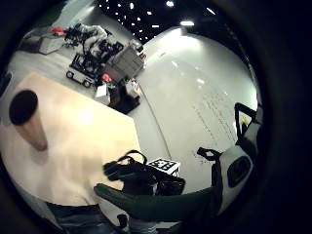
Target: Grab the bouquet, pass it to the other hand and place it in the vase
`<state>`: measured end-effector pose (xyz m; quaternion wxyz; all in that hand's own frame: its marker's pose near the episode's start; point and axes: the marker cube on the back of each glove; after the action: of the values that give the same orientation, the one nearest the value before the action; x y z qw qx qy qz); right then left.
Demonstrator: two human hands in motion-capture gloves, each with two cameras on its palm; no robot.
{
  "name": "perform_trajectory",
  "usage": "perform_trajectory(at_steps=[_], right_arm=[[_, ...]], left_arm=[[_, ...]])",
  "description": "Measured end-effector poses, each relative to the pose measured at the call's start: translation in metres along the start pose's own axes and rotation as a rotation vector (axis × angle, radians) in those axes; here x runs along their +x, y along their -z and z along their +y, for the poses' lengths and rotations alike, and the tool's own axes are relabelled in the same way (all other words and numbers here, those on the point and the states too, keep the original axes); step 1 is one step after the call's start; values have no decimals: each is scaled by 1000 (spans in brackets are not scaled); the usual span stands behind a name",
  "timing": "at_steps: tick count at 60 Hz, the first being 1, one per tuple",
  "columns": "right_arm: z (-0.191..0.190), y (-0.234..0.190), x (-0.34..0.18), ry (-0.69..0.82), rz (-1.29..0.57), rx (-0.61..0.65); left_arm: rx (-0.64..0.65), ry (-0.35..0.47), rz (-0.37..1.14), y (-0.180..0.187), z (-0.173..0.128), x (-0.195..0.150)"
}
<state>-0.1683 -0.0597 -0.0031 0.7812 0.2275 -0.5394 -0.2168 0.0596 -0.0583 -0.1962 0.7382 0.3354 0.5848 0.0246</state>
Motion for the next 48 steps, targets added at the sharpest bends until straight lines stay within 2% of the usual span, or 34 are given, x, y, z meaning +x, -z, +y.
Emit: perform_trajectory(at_steps=[3, 8, 14, 19, 23, 28, 32, 37, 43, 48], right_arm=[[6, 13, 6, -99, 96, 31], [-2, 29, 17, 32, 198, 62], [3, 32, 19, -79, 110, 31], [0, 34, 27, -69, 68, 16], [-4, 37, 43, -60, 108, 19], [-2, 38, 54, -144, 105, 4], [-2, 36, 61, -167, 85, 2], [4, 34, 72, -290, 69, -6], [6, 32, 81, -293, 88, -22], [4, 30, 89, -262, 84, -22]], left_arm=[[34, -47, -27, 14, -17, 7], [81, -113, -77, 35, -44, 14], [125, -143, -86, 55, -70, 17], [159, -156, -93, 70, -85, 19], [179, -154, -105, 80, -95, 18], [190, -139, -132, 87, -110, 0], [198, -122, -127, 88, -125, -28], [208, -94, -120, 89, -136, -62], [209, -55, -114, 91, -141, -98], [234, -27, -126, 99, -133, -107]])
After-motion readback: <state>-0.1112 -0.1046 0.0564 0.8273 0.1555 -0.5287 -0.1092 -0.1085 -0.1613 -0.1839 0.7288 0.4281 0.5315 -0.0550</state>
